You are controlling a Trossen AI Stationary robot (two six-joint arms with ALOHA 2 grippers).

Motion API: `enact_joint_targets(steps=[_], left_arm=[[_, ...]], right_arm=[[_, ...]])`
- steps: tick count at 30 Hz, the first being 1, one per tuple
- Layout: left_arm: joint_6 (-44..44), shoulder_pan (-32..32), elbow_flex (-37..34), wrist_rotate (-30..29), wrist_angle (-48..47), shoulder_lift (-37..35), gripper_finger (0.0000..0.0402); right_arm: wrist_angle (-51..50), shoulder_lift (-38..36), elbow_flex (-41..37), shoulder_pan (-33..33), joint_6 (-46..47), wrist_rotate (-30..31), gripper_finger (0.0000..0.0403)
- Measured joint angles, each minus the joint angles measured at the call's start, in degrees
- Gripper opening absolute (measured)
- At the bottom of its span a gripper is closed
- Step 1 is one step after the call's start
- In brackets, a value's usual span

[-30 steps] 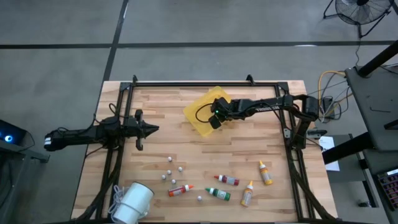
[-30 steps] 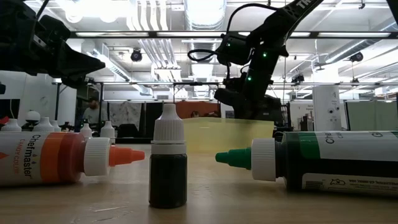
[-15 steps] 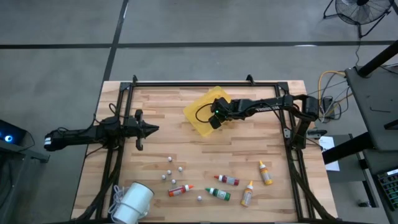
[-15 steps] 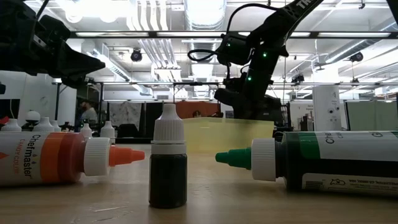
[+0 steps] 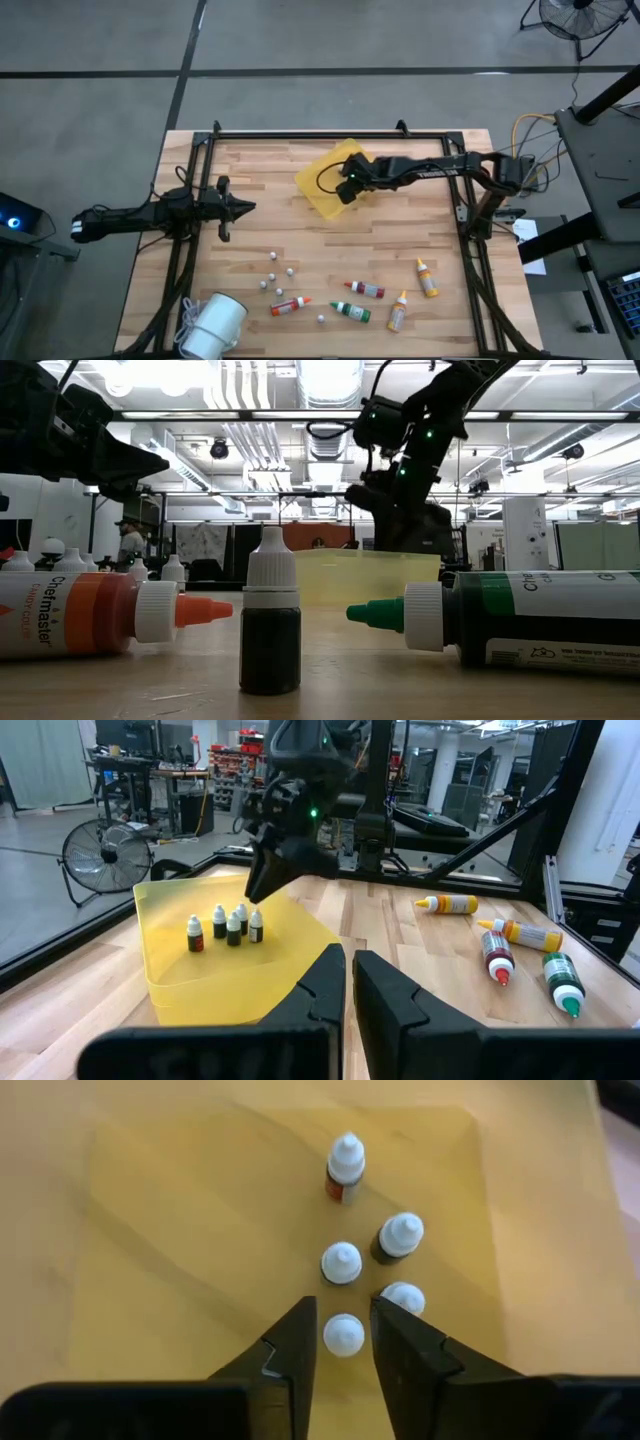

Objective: Pick & Place food coloring
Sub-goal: Put the small black food coloring bottle into the yellow bin

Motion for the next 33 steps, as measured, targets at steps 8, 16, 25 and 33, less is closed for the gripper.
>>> enact_joint_targets(steps=[8, 16, 25, 33], left_arm=[[0.00, -0.01, 0.00, 0.00, 0.00, -0.02, 0.0000], [0.00, -0.02, 0.00, 0.00, 0.01, -0.01, 0.0000], [0.00, -0.07, 0.00, 0.00, 0.00, -0.01, 0.0000], [0.00, -0.05, 0.00, 0.00, 0.00, 0.00, 0.0000]], right_arm=[[0.60, -4.74, 0.00, 1.32, -0.26, -0.01, 0.0089], [0.49, -11.46, -0.01, 4.08, -4.99, 0.01, 0.0096], [0.31, -15.44, -0.62, 6.77, -6.75, -0.61, 0.0098], [-0.15, -16.67, -0.84, 7.89, -14.27, -4.97, 0.0101]])
